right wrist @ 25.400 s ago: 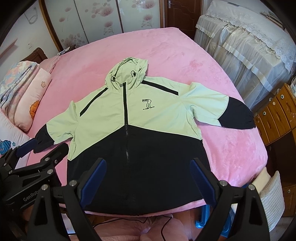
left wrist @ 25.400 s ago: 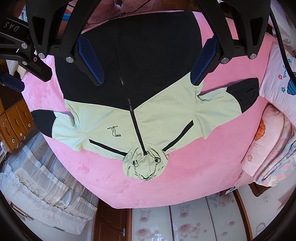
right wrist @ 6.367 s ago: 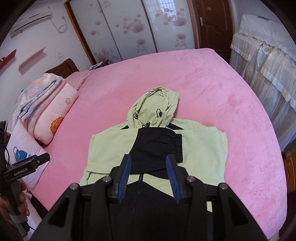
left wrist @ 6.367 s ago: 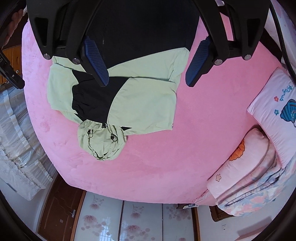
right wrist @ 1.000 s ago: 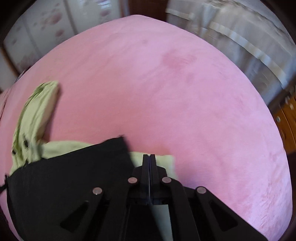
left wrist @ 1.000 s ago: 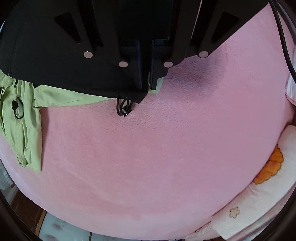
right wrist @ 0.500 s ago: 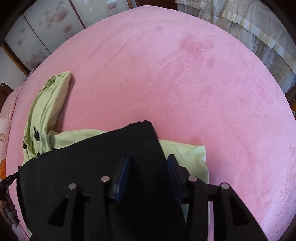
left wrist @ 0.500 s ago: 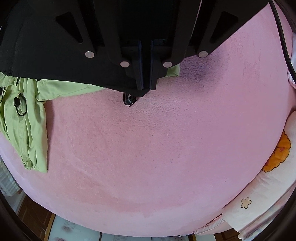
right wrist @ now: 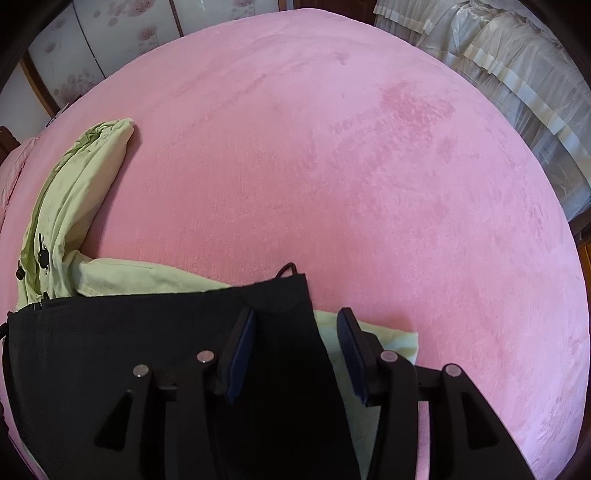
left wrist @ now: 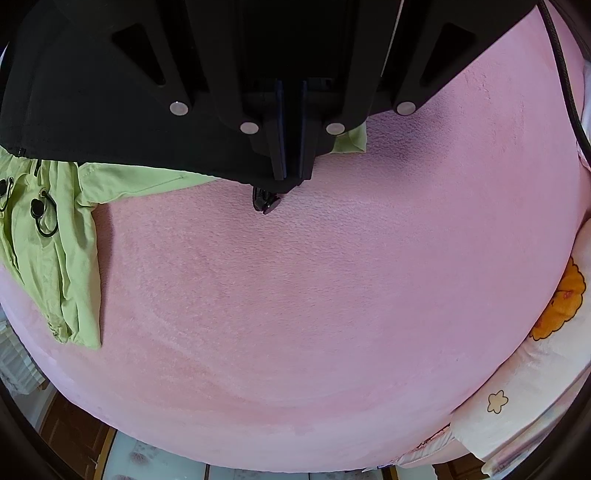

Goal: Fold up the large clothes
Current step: 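Lay the hem over the hoodie body with both grippers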

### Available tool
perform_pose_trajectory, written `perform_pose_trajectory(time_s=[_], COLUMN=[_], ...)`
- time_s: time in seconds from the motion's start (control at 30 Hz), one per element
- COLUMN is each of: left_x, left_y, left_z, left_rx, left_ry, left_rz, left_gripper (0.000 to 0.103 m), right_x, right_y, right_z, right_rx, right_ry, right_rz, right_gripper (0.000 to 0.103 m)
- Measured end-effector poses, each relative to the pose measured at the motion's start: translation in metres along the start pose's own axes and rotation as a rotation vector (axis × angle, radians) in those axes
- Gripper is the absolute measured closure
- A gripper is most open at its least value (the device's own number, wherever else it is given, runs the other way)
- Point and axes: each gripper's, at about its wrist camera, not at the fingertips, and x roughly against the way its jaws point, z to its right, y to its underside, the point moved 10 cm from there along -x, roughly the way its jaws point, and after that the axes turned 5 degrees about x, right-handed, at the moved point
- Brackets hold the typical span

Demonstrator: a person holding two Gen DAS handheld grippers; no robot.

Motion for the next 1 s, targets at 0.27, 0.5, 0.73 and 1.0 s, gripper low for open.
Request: perform_pose_trajectory(time_s=[0.27,0.5,0.73,1.0], left_x=[0.011,-0.002,0.012,0.106], left_y=[0.000,-0.002,0.003,0.097], left_z=[0.004,0.013,0.013,0.048], left_rx=[-0.007,-0.052,-0.056,-0.076], left_ry=[-0.028,-0.075,-0.105,0.059], left_rz=[0.048,0.053,0.028,0.099], left_gripper=[0.100,0.101,0.094,0.078], right_x=[0.018,-0.001,0.035,0.108], right_y=[-0.013,-0.006,-0.014,0.078], right_z=[-0.017,-0.013,-0.018,-0.151], right_rx=[0.049,0.034,0.001,0.191], right_ry=[-0.003,0.045,0.094,-0.127], right_rz=[0.059,0.031,0.087,0.125], right_gripper=[0.087,0.083,0.071,0.061])
